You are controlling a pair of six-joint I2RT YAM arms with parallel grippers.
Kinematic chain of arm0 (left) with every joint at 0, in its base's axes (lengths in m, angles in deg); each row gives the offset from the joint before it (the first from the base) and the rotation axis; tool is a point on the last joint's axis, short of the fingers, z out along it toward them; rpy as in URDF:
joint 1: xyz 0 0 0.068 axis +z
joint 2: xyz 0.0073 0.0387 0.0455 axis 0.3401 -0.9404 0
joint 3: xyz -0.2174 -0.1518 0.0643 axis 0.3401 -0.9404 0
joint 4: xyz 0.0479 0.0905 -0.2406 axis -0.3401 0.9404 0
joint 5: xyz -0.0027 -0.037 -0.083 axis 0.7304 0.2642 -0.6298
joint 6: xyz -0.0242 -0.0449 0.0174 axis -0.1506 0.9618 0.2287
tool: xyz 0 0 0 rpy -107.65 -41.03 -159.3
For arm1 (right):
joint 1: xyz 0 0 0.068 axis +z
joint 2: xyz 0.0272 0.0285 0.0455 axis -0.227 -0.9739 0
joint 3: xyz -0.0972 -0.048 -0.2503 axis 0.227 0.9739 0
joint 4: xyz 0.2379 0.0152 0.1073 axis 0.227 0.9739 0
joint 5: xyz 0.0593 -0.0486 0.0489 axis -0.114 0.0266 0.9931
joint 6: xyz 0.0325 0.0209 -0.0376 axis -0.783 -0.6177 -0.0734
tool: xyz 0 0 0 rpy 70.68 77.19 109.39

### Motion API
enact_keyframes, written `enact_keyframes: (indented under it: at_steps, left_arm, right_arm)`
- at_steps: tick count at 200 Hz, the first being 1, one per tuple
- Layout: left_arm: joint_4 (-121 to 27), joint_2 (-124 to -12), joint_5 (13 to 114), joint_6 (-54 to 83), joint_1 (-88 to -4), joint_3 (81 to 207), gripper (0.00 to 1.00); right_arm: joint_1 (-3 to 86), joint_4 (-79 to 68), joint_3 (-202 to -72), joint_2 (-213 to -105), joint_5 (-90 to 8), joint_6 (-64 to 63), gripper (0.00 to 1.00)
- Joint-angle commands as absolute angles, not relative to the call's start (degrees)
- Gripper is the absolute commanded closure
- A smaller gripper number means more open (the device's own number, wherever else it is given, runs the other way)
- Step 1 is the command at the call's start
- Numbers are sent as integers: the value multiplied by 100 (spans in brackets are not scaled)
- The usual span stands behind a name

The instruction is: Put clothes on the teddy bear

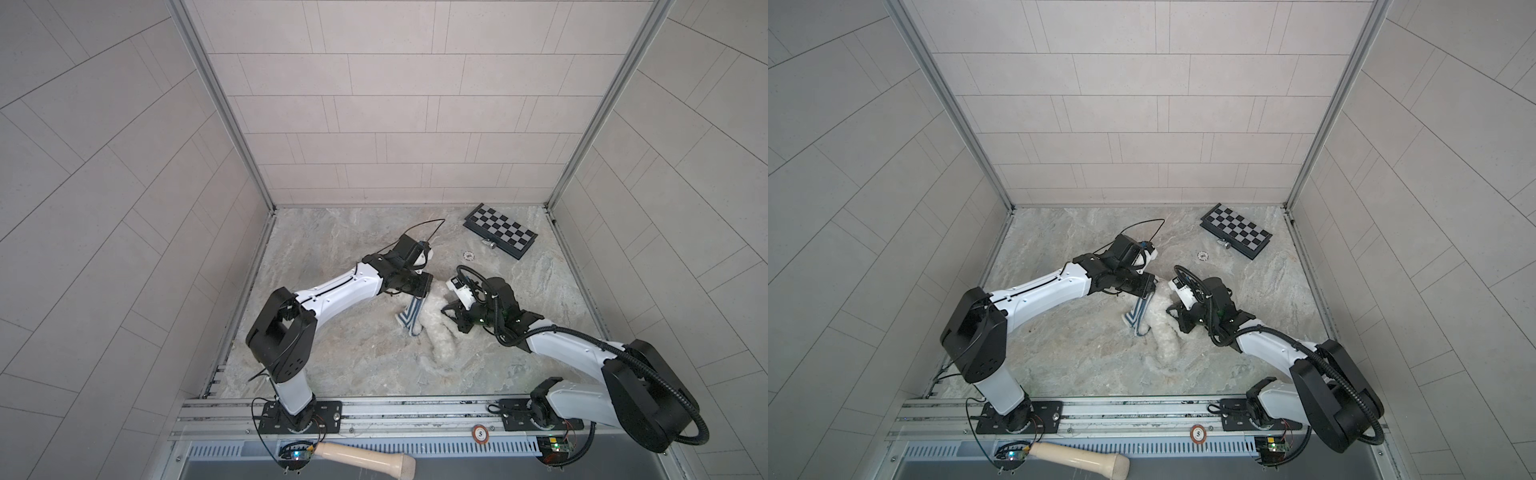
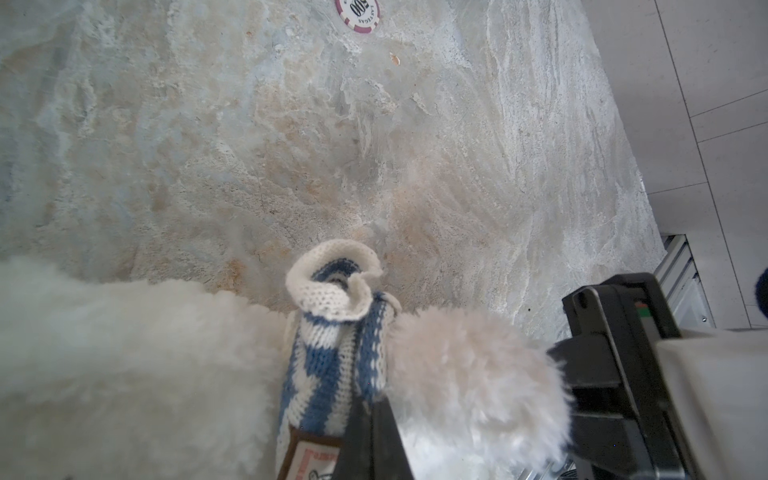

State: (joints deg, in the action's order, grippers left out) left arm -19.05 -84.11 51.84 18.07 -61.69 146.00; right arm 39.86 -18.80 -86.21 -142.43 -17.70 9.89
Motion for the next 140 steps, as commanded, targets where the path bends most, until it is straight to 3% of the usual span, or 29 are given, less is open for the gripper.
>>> enact_keyframes:
  at_steps: [1, 60, 140]
  left_arm:
    - [-2117, -8022, 5079, 1903, -6154, 14446, 100]
    - [-3438, -7263, 4134, 2244, -6178, 13829, 100]
    - [-4071, -7551, 3698, 2443, -6731, 13957, 100]
  right_arm:
    - [4018, -1996, -8817, -14068, -1796, 1158, 100]
    - [4014, -2178, -8584, -14000, -1854, 824, 100]
    - [4139, -1996, -8659, -13922, -2020, 730, 100]
